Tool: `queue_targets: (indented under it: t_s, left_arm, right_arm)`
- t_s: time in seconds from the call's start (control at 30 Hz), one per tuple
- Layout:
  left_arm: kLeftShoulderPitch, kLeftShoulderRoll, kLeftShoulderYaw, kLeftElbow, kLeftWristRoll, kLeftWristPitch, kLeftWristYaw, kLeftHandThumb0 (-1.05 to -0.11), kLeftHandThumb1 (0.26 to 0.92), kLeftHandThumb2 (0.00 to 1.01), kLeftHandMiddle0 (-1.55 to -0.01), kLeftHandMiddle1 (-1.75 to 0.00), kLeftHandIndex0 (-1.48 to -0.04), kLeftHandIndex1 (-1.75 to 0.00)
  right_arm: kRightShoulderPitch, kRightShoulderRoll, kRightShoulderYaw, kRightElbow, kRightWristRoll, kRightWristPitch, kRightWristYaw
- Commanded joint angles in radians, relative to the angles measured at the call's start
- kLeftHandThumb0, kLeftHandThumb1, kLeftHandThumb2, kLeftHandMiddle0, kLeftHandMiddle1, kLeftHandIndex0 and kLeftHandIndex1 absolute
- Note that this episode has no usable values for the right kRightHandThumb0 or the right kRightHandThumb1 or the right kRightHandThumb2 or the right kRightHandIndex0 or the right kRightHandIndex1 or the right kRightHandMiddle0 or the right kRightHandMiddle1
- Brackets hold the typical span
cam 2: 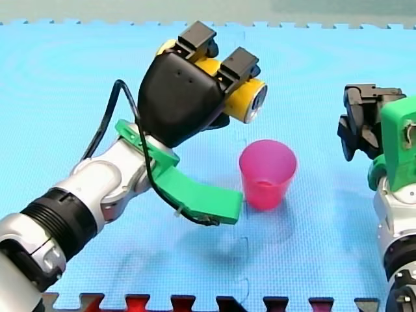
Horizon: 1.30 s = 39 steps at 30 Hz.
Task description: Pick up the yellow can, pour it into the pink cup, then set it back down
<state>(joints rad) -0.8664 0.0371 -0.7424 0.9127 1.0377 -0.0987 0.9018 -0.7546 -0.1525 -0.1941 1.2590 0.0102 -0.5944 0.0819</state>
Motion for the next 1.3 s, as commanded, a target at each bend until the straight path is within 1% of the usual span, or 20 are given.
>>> queue_targets:
  t_s: [0.0, 0.17, 0.27, 0.33, 0.47, 0.57, 0.6, 0.63, 0.67, 0.73, 0.77, 0.8, 0.9, 1.03, 1.07, 1.13, 1.17, 1.2, 1.23, 1.27]
  left_arm:
    - [-0.009, 0.003, 0.004, -0.004, -0.003, 0.004, 0.010, -0.419, 0.894, 0.00, -0.85, -1.75, -0.75, -1.39]
    - [-0.010, 0.003, 0.003, 0.000, -0.002, 0.004, 0.014, -0.418, 0.894, 0.00, -0.85, -1.75, -0.75, -1.39]
    - [-0.010, 0.002, 0.003, 0.000, -0.002, 0.008, 0.015, -0.418, 0.893, 0.00, -0.85, -1.75, -0.75, -1.39]
    - [-0.009, 0.002, 0.004, -0.002, -0.002, 0.008, 0.014, -0.418, 0.894, 0.00, -0.85, -1.75, -0.75, -1.39]
    - [-0.009, 0.003, 0.003, -0.006, -0.002, 0.008, 0.011, -0.419, 0.894, 0.00, -0.85, -1.75, -0.76, -1.39]
    - [-0.009, 0.003, 0.003, -0.003, -0.003, 0.007, 0.011, -0.419, 0.895, 0.00, -0.85, -1.75, -0.76, -1.39]
    - [-0.009, 0.003, 0.003, -0.002, -0.003, 0.006, 0.012, -0.419, 0.895, 0.00, -0.85, -1.75, -0.76, -1.39]
    - [-0.010, 0.002, 0.003, 0.001, -0.003, 0.006, 0.014, -0.419, 0.895, 0.00, -0.85, -1.75, -0.76, -1.39]
    - [-0.010, 0.001, 0.003, 0.004, -0.003, 0.006, 0.016, -0.419, 0.894, 0.00, -0.85, -1.75, -0.76, -1.39]
    - [-0.010, -0.001, 0.003, 0.009, -0.004, 0.003, 0.022, -0.419, 0.894, 0.00, -0.86, -1.75, -0.76, -1.39]
    - [-0.011, -0.001, 0.004, 0.012, -0.004, 0.002, 0.025, -0.418, 0.894, 0.00, -0.86, -1.75, -0.76, -1.39]
    - [-0.011, 0.000, 0.004, 0.013, -0.005, 0.000, 0.027, -0.418, 0.894, 0.00, -0.85, -1.75, -0.76, -1.39]
    - [-0.012, 0.008, 0.013, 0.017, -0.016, -0.014, 0.032, -0.416, 0.893, 0.00, -0.85, -1.75, -0.76, -1.38]
    - [-0.007, 0.029, 0.048, 0.006, -0.055, -0.055, 0.044, -0.398, 0.904, 0.00, -0.84, -1.75, -0.73, -1.40]
    - [-0.002, 0.035, 0.060, -0.002, -0.067, -0.070, 0.055, -0.402, 0.897, 0.00, -0.84, -1.75, -0.74, -1.40]
    - [0.007, 0.050, 0.097, -0.011, -0.110, -0.135, 0.093, -0.401, 0.889, 0.00, -0.84, -1.75, -0.75, -1.40]
    - [0.009, 0.055, 0.115, -0.002, -0.133, -0.170, 0.109, -0.396, 0.887, 0.00, -0.84, -1.75, -0.79, -1.29]
    - [0.010, 0.057, 0.130, 0.012, -0.154, -0.199, 0.119, -0.391, 0.882, 0.00, -0.84, -1.70, -0.88, -1.08]
    - [0.014, 0.053, 0.150, 0.023, -0.182, -0.227, 0.118, -0.391, 0.880, 0.00, -0.85, -1.65, -0.93, -0.94]
    - [0.019, 0.049, 0.167, 0.029, -0.206, -0.249, 0.117, -0.403, 0.874, 0.00, -0.88, -1.44, -1.00, -0.74]
  right_arm:
    - [0.004, -0.005, 0.004, -0.006, -0.004, -0.004, -0.004]
    - [0.004, -0.007, 0.006, -0.007, -0.002, -0.002, -0.003]
    - [0.006, -0.003, 0.013, -0.010, -0.011, -0.009, -0.019]
    - [0.005, -0.004, 0.010, -0.008, -0.009, -0.008, -0.021]
    - [0.006, -0.007, 0.005, -0.008, -0.004, -0.008, -0.015]
    - [0.007, -0.001, 0.011, -0.010, -0.011, -0.010, -0.023]
    - [0.009, 0.003, 0.016, -0.011, -0.017, -0.012, -0.029]
    - [0.011, 0.008, 0.026, -0.013, -0.029, -0.019, -0.045]
    - [0.009, 0.002, 0.030, -0.014, -0.036, -0.019, -0.052]
    - [0.001, -0.020, 0.031, -0.013, -0.041, -0.009, -0.056]
    - [-0.001, -0.026, 0.030, -0.013, -0.042, -0.006, -0.056]
    - [-0.002, -0.026, 0.032, -0.013, -0.044, -0.003, -0.059]
    - [-0.003, -0.025, 0.031, -0.011, -0.039, 0.009, -0.056]
    - [-0.007, -0.023, 0.016, -0.002, -0.017, 0.032, -0.026]
    - [-0.007, -0.022, 0.013, -0.002, -0.013, 0.035, -0.021]
    - [-0.008, -0.021, 0.007, 0.000, -0.005, 0.037, -0.014]
    - [-0.009, -0.020, 0.004, 0.001, -0.001, 0.037, -0.011]
    - [-0.009, -0.020, 0.001, 0.001, 0.001, 0.037, -0.010]
    - [-0.010, -0.019, 0.000, 0.002, 0.002, 0.037, -0.009]
    - [-0.010, -0.019, -0.001, 0.003, 0.002, 0.038, -0.009]
